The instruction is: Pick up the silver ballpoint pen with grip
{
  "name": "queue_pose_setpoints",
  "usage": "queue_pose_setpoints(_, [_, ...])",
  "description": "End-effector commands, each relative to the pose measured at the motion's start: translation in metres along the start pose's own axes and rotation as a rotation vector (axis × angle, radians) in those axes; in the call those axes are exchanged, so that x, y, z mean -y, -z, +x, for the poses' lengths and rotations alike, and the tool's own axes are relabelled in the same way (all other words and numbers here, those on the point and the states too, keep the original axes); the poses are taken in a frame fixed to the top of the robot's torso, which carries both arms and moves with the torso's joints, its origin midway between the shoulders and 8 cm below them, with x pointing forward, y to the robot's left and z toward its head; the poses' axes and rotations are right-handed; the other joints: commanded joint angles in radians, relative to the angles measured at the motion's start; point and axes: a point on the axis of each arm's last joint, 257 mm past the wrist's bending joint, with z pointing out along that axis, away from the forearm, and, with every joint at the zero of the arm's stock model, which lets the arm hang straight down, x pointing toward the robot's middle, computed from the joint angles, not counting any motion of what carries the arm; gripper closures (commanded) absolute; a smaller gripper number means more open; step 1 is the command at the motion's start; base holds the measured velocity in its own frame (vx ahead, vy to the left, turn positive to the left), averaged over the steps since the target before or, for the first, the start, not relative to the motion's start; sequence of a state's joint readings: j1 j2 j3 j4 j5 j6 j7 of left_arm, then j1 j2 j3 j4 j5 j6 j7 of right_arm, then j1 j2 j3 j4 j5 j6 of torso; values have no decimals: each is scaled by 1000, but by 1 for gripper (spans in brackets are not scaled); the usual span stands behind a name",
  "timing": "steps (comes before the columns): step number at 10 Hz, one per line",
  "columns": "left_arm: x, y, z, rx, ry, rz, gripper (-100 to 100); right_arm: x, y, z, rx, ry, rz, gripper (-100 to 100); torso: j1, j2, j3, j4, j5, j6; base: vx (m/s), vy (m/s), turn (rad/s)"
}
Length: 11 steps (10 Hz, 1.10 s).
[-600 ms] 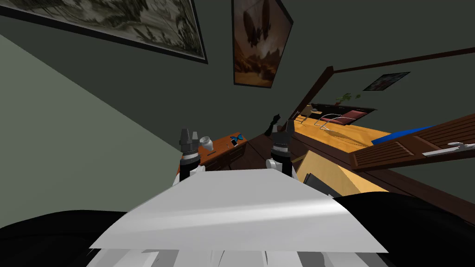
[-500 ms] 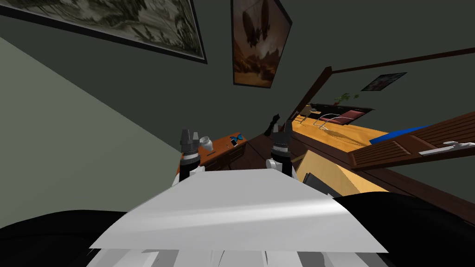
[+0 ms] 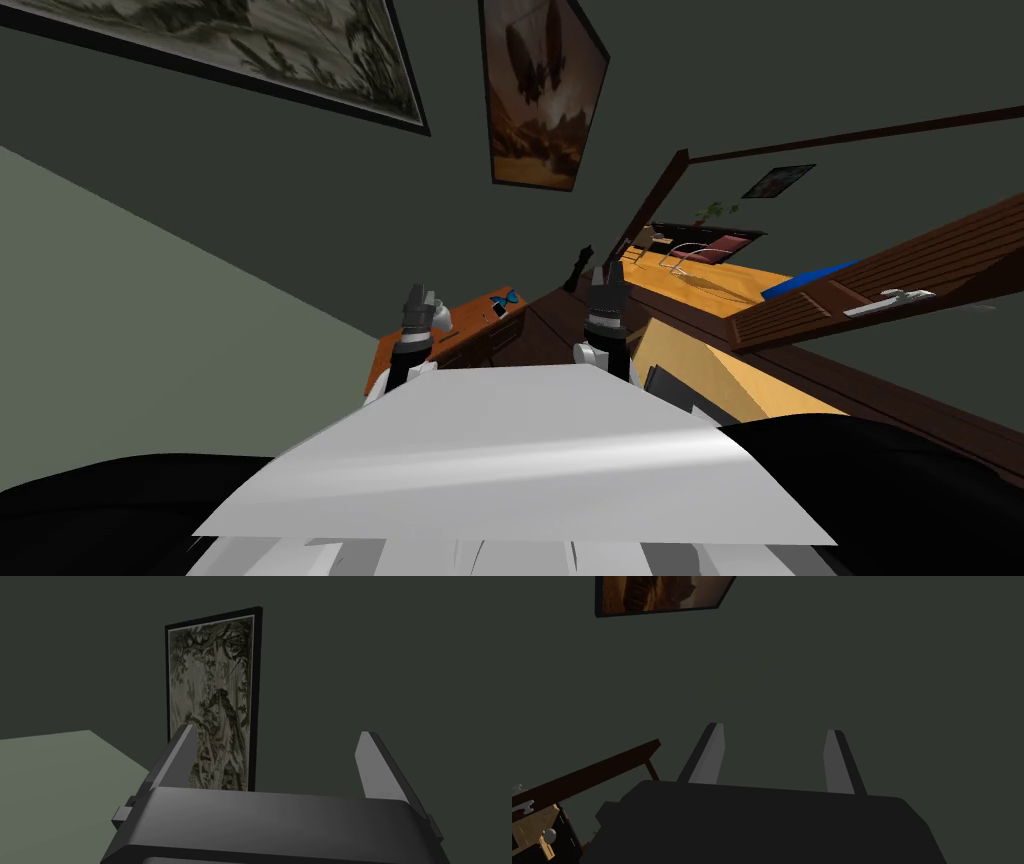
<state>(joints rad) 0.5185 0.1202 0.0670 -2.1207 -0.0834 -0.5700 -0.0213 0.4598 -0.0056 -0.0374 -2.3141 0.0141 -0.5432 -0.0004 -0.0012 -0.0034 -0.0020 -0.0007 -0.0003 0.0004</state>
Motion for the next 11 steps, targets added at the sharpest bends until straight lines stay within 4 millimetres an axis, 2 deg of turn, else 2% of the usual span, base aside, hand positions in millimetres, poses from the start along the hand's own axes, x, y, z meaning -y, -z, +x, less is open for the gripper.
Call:
queue_pose_setpoints(1, [-25, 8, 0, -32, -20, -69, -100, 0, 0, 0, 0, 0, 0, 0, 0, 0, 0, 0, 0, 0, 55, -34, -204])
queue_pose_setpoints(5, [-98, 36, 0, -97, -76, -266, -100, 0, 0, 0, 0, 0, 0, 0, 0, -1, -1, 0, 0, 0, 67, -28, -219])
queue_pose_setpoints(6, [-98, 36, 0, -97, -76, -266, -100, 0, 0, 0, 0, 0, 0, 0, -1, -2, -1, 0, 0, 0, 57, -24, -61])
queue_pose_setpoints(9, [-153, 66, -7, -139, -124, -424, -100, 0, 0, 0, 0, 0, 0, 0, -1, 0, 0, 0, 0, 0, 63, -26, -224])
queue_pose_setpoints(10, [-156, 69, -7, -140, -125, -433, -100, 0, 0, 0, 0, 0, 0, 0, -1, -2, -1, 0, 0, 0, 68, -15, -61])
queue_pose_setpoints(11, [-172, 80, -10, -152, -141, -484, -100, 0, 0, 0, 0, 0, 0, 0, 0, -1, -1, 0, 0, -1, 56, -14, -171])
